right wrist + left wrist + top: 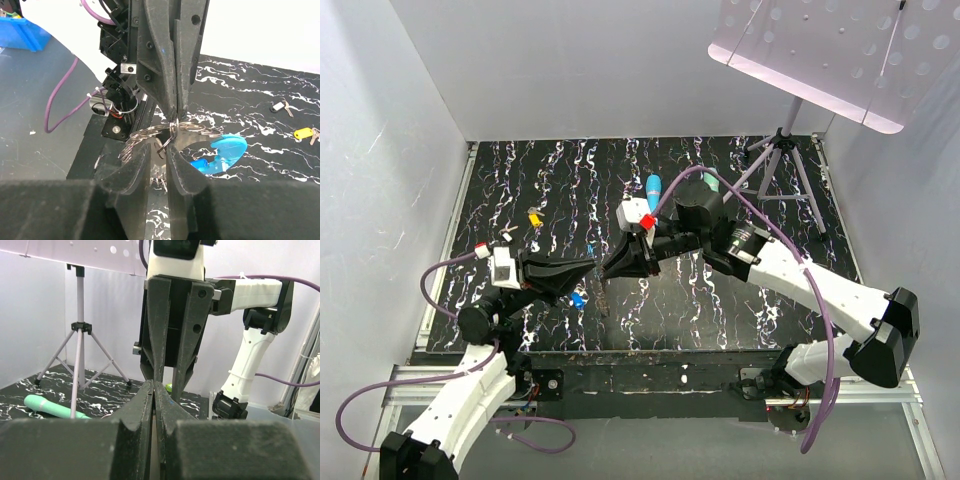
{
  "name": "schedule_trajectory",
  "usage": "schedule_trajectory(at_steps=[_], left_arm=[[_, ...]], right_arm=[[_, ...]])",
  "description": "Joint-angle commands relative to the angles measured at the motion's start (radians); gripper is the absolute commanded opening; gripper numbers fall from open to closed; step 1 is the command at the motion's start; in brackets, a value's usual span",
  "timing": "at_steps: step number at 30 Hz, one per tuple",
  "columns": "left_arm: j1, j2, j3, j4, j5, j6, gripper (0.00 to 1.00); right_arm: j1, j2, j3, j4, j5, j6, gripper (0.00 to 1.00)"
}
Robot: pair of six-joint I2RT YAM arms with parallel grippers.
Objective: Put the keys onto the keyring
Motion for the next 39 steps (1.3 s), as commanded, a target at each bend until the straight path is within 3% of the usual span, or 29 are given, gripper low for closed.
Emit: schedule_trajectory(at_steps=[1,13,28,34,39], left_arm=[[0.008,-0.039,-0.005,-0.01,-0.067,0.026,0.0],[0.006,-0.031,-0.008,0.044,-0.049,-0.009,0.0],[0.008,-0.019,-0.016,0.113,-0.021,-0.065,0.0],[0.006,-0.027,-0.017,0.103,-0.018,-0.06,0.0],[0.006,-0.022,-0.019,0.111,-0.02,-0.065,0.0]], right_arm=[[0.011,-0.036,-0.007,0.02,-0.047,0.033,0.29],[-0.054,-0.067,0.0,0.066,-0.147,0.111,0.37],[-0.064,0.025,0.078,0.109,-0.134,0.183,0.31],[-0.096,0.021,0.082,0.158,-0.211,0.232,0.31],[-0.096,0.036,0.08,0.134,-0.161,0.229,0.32]])
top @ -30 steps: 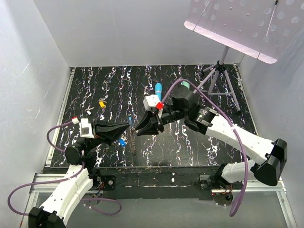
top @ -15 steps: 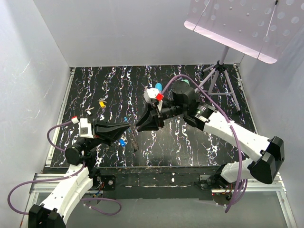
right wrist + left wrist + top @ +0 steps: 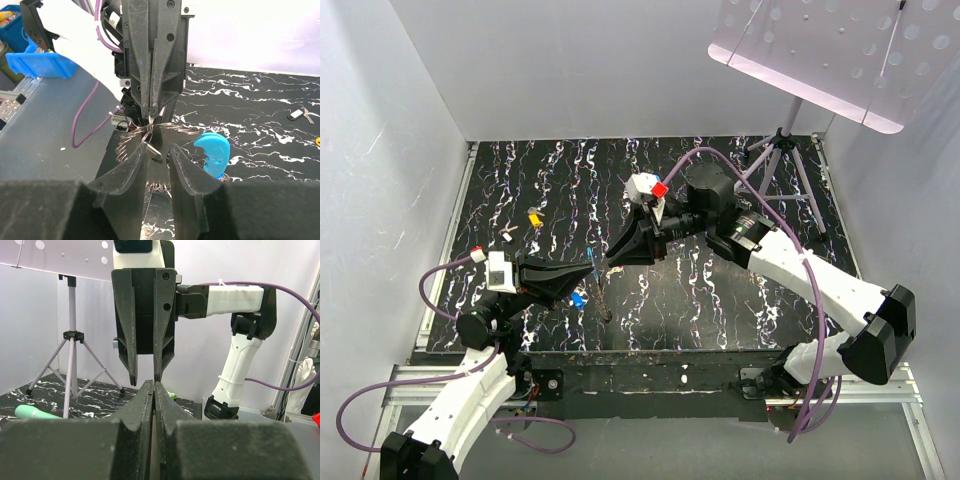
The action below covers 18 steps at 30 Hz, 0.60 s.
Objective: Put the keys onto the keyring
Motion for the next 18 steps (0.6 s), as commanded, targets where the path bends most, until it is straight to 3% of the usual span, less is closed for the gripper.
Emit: schedule_trajectory(at_steps=[1,18], left_arm=[[0.005,-0.007,0.0,0.035,-0.014,-0.007,0.0],[0.007,-0.011,-0.005,0.026,-0.023,0.0,0.0]], right_arm=[[-0.003,0.009,0.045,0.03,0.015,0.021,0.32],[0.034,0.03,0.059,0.024,0.001,0.021,0.33]])
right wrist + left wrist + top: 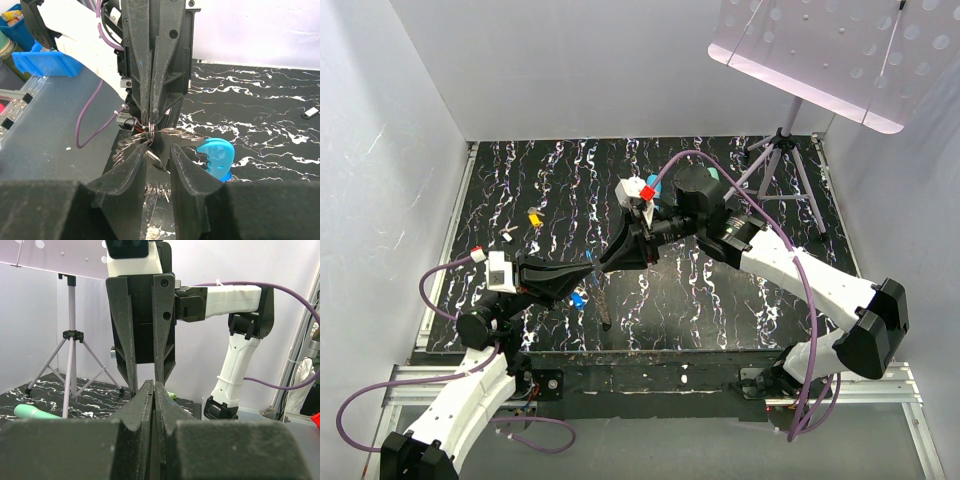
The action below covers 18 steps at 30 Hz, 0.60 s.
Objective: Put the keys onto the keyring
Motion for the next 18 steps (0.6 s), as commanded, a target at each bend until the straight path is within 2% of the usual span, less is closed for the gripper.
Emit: schedule_trajectory(at_steps=[1,18], left_arm=[[0.005,-0.014,-0.005,0.026,-0.023,0.004,0.0],[0.007,-0.021,-0.008,0.017,-0.03,0.007,0.0]], right_arm=[[0.008,-0.009,0.047,0.024,-0.013,0.006,0.33],[0.033,0.011,0.063,0.034,-0.002,0.018,0.29]])
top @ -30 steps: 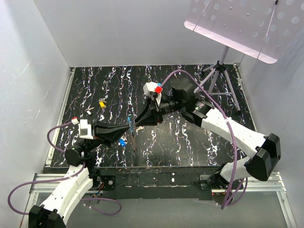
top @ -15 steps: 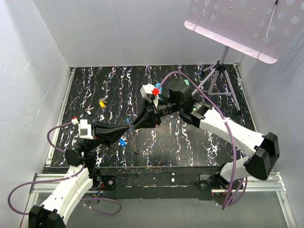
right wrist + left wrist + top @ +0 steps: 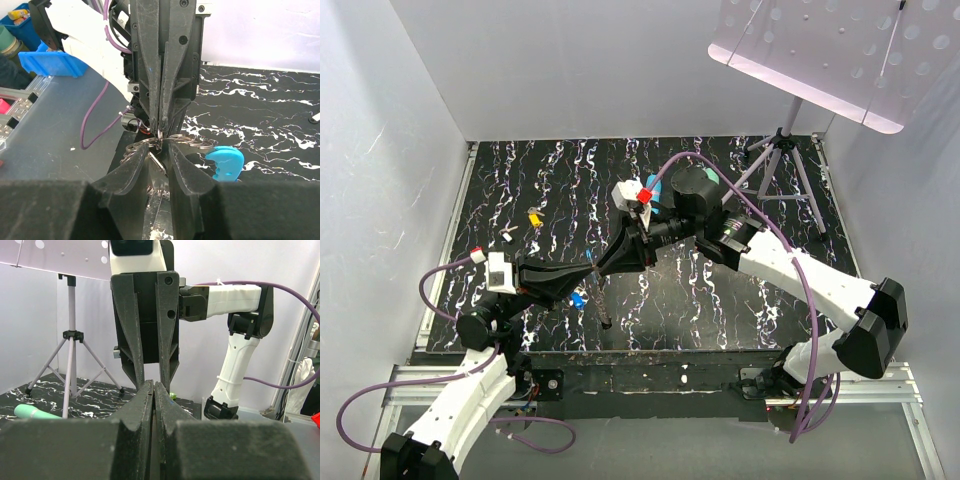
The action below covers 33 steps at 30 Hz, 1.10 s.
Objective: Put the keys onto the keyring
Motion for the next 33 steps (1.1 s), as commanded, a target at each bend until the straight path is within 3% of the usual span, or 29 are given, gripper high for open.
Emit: schedule_trajectory(at_steps=[1,7,13,19,27,31,33], left_arm=[[0.007,-0.016,-0.005,0.016,-0.03,0.009,0.0],[0.007,-0.021,-0.007,0.005,-0.03,0.012,0.0],[0.007,-0.027,-0.005,-0.005,-0.034,0.016,0.0],[0.007,-0.032,-0.005,-0.013,-0.036,0.019,0.0],[0.005,-0.056,0.005,-0.077,-0.037,0.019,0.01],[0.007,-0.101,0.051,-0.233,-0.011,0.054,0.36],[0.007,-0.147,0.102,-0.416,0.009,0.113,0.56]], right_arm=[[0.009,0.01,0.054,0.034,0.0,0.01,0.29],[0.017,0.01,0.056,0.034,0.009,0.016,0.18],[0.029,0.017,0.062,0.028,0.032,0.011,0.16],[0.035,0.028,0.086,-0.001,0.029,-0.008,0.01],[0.035,0.019,0.123,-0.162,0.026,-0.108,0.01],[0.024,0.005,0.158,-0.287,0.023,-0.217,0.01],[0.017,-0.001,0.186,-0.392,0.021,-0.293,0.01]])
